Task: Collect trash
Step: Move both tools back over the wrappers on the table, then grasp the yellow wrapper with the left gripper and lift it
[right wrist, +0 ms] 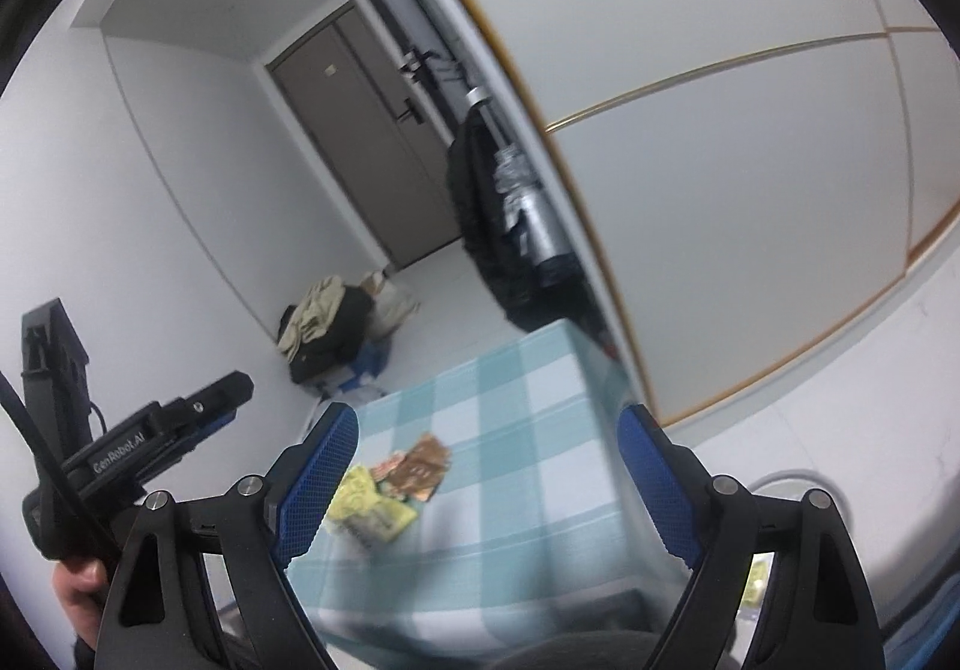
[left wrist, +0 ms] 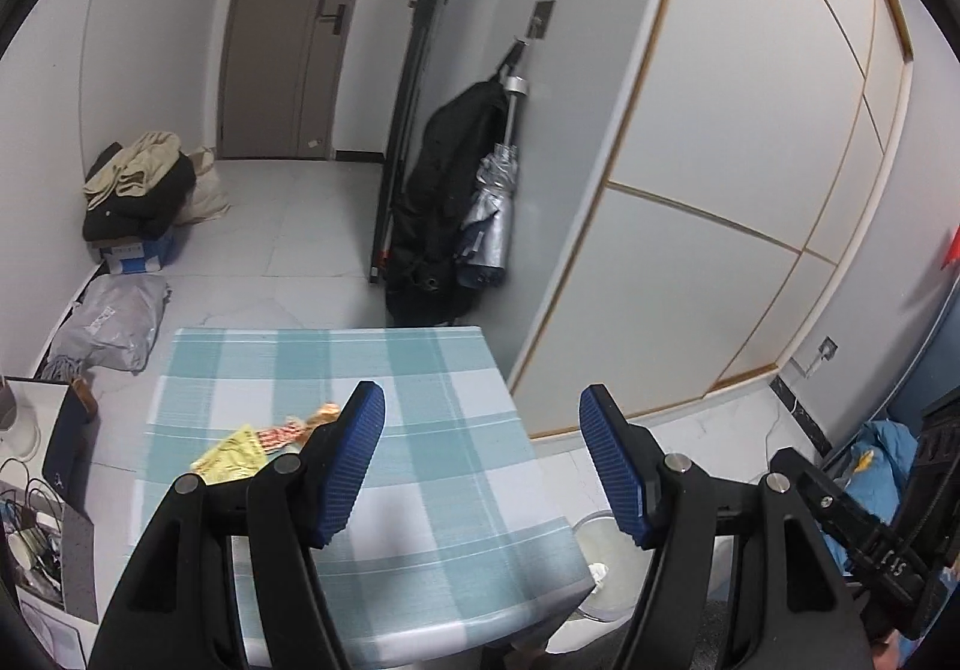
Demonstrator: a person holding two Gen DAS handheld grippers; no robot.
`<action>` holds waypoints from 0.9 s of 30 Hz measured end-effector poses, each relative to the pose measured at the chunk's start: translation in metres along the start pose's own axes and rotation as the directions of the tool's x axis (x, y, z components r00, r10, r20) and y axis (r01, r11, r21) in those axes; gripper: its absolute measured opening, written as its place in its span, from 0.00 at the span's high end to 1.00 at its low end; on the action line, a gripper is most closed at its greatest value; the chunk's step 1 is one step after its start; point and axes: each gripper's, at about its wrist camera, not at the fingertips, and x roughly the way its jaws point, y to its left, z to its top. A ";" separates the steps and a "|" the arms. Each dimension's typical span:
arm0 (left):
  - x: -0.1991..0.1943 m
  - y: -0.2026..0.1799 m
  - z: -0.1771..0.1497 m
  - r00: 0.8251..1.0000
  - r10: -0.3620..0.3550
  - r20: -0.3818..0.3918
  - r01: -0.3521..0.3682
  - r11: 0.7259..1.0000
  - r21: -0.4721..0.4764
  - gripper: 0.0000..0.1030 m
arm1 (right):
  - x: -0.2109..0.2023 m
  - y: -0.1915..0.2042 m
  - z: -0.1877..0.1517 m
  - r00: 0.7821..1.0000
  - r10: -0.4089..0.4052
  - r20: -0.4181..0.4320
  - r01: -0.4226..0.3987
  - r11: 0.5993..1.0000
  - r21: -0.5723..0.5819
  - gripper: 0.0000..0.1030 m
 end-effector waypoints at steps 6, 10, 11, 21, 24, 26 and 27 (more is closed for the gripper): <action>-0.007 0.029 0.001 0.999 0.049 0.012 -0.049 0.999 -0.018 0.38 | 0.031 0.028 -0.004 0.996 0.046 -0.075 -0.048 0.998 -0.028 0.14; 0.001 0.057 -0.001 0.999 0.023 -0.034 -0.026 0.997 -0.067 0.38 | 0.057 0.045 -0.005 0.991 0.067 -0.118 -0.074 0.996 -0.054 0.14; 0.003 0.065 -0.003 0.999 0.021 -0.041 -0.024 0.996 -0.090 0.38 | 0.064 0.050 -0.005 0.989 0.075 -0.126 -0.084 0.994 -0.065 0.14; 0.035 0.124 -0.011 0.986 0.048 -0.161 -0.074 0.985 -0.154 0.38 | 0.152 0.094 -0.006 0.970 0.080 -0.228 -0.123 0.976 -0.182 0.14; 0.046 0.149 -0.014 0.978 0.060 -0.199 -0.095 0.980 -0.172 0.38 | 0.182 0.097 -0.010 0.954 0.059 -0.294 -0.122 0.972 -0.201 0.14; 0.055 0.170 -0.017 0.970 0.042 -0.240 -0.093 0.974 -0.206 0.38 | 0.202 0.103 -0.013 0.945 0.038 -0.325 -0.122 0.962 -0.245 0.14; 0.059 0.177 -0.018 0.966 0.025 -0.256 -0.084 0.972 -0.220 0.38 | 0.207 0.106 -0.014 0.943 0.033 -0.331 -0.127 0.956 -0.265 0.14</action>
